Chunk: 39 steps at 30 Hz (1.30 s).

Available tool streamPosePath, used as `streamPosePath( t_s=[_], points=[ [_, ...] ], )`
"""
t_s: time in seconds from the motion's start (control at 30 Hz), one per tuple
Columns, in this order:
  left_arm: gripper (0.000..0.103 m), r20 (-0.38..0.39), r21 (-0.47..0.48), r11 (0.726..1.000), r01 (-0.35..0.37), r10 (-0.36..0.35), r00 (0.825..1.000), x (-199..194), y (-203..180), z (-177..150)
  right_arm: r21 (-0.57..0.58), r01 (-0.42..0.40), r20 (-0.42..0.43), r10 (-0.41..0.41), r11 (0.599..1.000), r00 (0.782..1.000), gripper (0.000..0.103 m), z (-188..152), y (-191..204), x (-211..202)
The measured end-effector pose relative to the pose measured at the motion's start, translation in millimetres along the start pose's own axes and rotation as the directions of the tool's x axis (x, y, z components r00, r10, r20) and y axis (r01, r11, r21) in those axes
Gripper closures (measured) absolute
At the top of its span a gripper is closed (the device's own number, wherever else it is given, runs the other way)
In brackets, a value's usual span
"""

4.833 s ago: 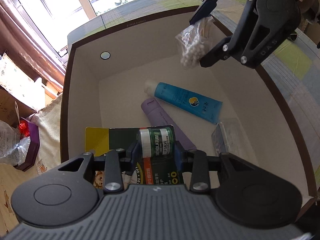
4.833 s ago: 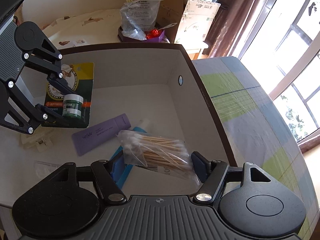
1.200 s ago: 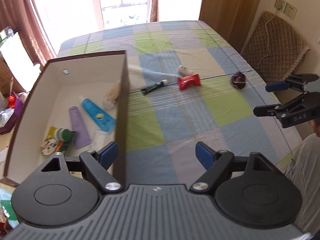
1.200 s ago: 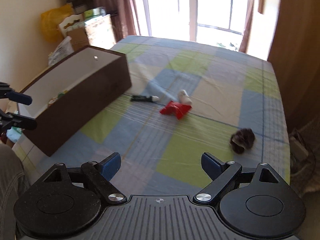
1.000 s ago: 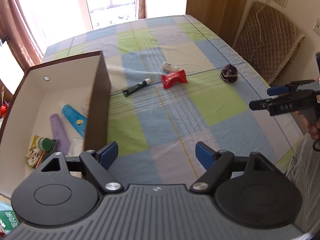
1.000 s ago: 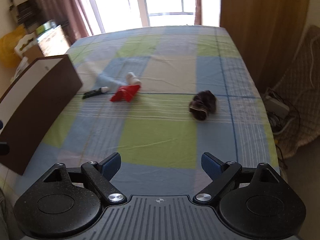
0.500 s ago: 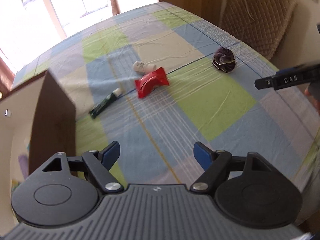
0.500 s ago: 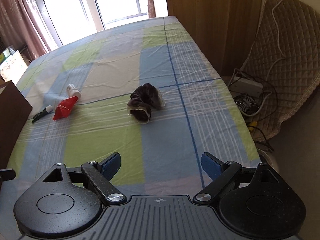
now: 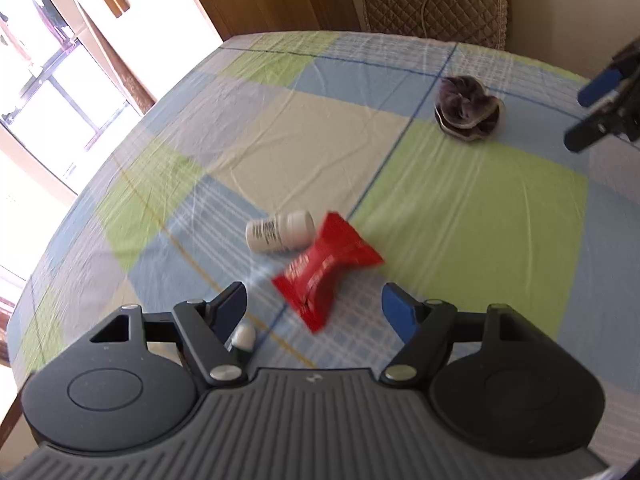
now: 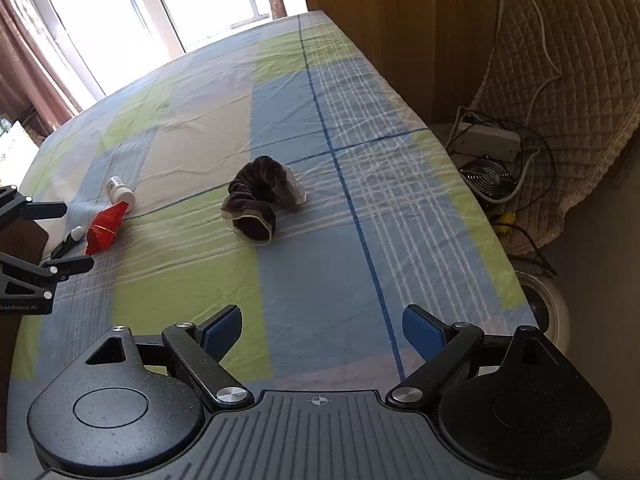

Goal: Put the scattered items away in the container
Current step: 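Close the left gripper on the red packet while the right gripper grasps the dark scrunchie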

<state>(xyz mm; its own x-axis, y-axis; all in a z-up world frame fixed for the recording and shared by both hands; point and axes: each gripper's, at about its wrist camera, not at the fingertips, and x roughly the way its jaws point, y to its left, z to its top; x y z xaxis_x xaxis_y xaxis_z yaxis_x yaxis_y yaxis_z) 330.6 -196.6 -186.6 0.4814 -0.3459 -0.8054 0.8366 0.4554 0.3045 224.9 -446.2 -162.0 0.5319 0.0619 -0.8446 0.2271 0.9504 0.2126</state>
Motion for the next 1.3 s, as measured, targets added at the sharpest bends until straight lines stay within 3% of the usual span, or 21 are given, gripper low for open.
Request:
streamPosePath(
  t_s=[0.13,0.2,0.37,0.5,0.67,0.83,0.93,0.97,1.0,1.03,1.13,1.17,1.3],
  points=[
    [0.038,0.004,-0.018,0.998,0.053,-0.053,0.999,15.9,6.5,10.7,0.026,-0.001,-0.012,0.001,1.000,1.000,0.010,-0.2,-2.7,2.1],
    [0.056,-0.018,-0.016,0.997,0.079,-0.080,0.997,22.9,5.9,12.2,0.027,0.005,-0.017,-0.005,1.000,1.000,0.010,-0.6,-2.7,3.2],
    [0.077,-0.048,-0.041,0.992,0.118,-0.120,0.992,24.0,1.9,3.5,0.016,0.002,-0.006,-0.002,1.000,1.000,0.010,-0.1,0.1,4.4],
    [0.077,-0.069,-0.105,0.986,0.131,-0.139,0.988,10.6,-3.4,-9.5,-0.029,-0.038,0.026,0.038,0.999,0.999,0.010,5.5,8.8,6.3],
    [0.078,-0.145,-0.172,0.980,0.096,-0.122,0.982,-12.0,-16.6,-30.7,-0.133,-0.094,0.066,0.103,0.987,0.992,0.011,18.4,27.8,15.3],
    [0.078,-0.240,-0.279,0.960,-0.033,-0.037,0.970,-28.0,-19.6,-49.5,-0.203,-0.090,0.100,0.112,0.975,0.989,0.011,37.7,43.4,37.5],
    [0.078,-0.263,-0.353,0.931,-0.091,-0.006,0.965,-33.2,-17.2,-58.8,-0.236,-0.063,0.101,0.089,0.970,0.991,0.011,44.6,48.4,54.6],
    [0.077,-0.264,-0.378,0.921,-0.096,-0.008,0.965,-34.8,-16.2,-60.9,-0.256,-0.047,0.100,0.075,0.966,0.992,0.014,45.5,49.3,59.9],
    [0.077,-0.260,-0.395,0.913,-0.099,-0.008,0.965,-36.8,-15.7,-62.4,-0.275,-0.032,0.099,0.062,0.961,0.993,0.029,46.5,50.2,65.1],
    [0.076,-0.252,-0.409,0.907,-0.096,-0.011,0.968,-38.8,-15.2,-63.2,-0.304,-0.029,0.095,0.061,0.952,0.994,0.037,46.0,51.3,65.3],
    [0.046,-0.214,-0.436,0.897,-0.073,-0.025,0.976,-43.4,-13.7,-63.2,-0.383,-0.037,0.075,0.071,0.923,0.995,0.061,42.0,52.9,61.6],
    [0.040,-0.204,-0.440,0.896,-0.068,-0.026,0.979,-42.9,-13.2,-62.4,-0.398,-0.046,0.064,0.078,0.916,0.995,0.066,39.4,52.1,59.1],
    [0.041,-0.175,-0.450,0.891,-0.055,-0.027,0.984,-39.6,-10.9,-60.1,-0.409,-0.068,0.032,0.088,0.910,0.996,0.067,20.1,50.3,46.7]
  ],
)
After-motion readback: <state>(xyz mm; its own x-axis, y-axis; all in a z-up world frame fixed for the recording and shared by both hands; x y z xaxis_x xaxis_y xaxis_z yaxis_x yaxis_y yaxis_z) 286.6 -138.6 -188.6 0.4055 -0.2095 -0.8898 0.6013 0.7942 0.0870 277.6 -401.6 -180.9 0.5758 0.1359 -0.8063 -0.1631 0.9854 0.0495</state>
